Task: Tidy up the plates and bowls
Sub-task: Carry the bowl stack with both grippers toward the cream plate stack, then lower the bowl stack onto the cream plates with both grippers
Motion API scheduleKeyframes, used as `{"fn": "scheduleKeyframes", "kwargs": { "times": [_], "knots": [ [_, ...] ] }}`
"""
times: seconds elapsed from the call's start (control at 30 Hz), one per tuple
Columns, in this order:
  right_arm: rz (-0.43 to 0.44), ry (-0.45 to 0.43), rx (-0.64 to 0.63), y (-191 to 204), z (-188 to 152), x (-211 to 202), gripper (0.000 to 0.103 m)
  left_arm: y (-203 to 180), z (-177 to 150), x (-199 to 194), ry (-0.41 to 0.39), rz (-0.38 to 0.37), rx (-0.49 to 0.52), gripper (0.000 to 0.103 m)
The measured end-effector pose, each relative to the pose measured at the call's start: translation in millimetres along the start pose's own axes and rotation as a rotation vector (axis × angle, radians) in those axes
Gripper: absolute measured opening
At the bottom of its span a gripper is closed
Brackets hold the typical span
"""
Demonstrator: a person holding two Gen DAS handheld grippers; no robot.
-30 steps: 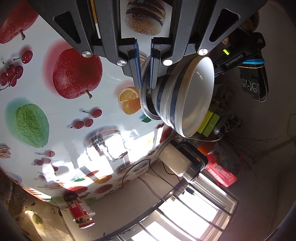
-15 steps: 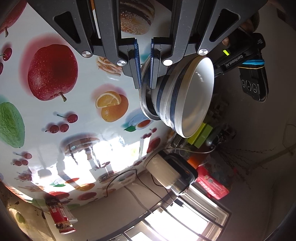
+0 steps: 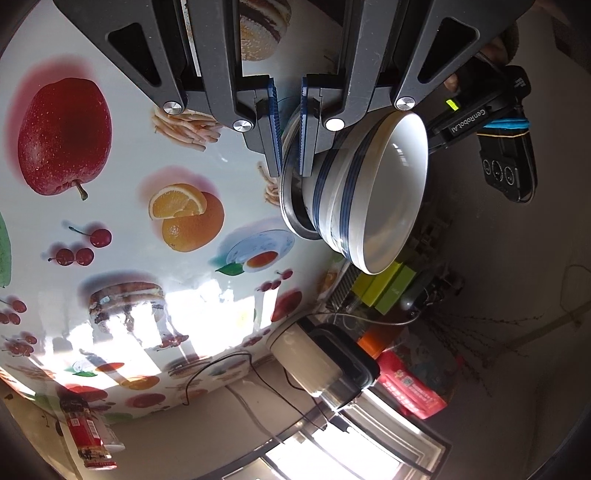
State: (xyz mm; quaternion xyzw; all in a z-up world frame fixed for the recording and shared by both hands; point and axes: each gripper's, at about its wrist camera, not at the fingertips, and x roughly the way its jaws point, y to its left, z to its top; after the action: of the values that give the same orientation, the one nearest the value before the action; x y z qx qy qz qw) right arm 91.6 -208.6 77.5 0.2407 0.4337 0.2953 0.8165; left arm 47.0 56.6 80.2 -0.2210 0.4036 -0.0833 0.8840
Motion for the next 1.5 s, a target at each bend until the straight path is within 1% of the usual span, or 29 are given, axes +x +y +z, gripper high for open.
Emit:
{"fn": "scheduleKeyframes", "kwargs": {
  "times": [1.0,1.23,1.5],
  "knots": [
    [0.030,0.097,-0.048,26,3,61,0.011,54,1,-8,-0.018,0.061,-0.069,0.006],
    [0.026,0.113,-0.054,28,2,70,0.011,60,0,-7,-0.014,0.069,-0.080,0.006],
    [0.023,0.119,-0.053,27,3,72,0.011,59,2,-5,-0.018,0.074,-0.075,0.006]
  ]
}}
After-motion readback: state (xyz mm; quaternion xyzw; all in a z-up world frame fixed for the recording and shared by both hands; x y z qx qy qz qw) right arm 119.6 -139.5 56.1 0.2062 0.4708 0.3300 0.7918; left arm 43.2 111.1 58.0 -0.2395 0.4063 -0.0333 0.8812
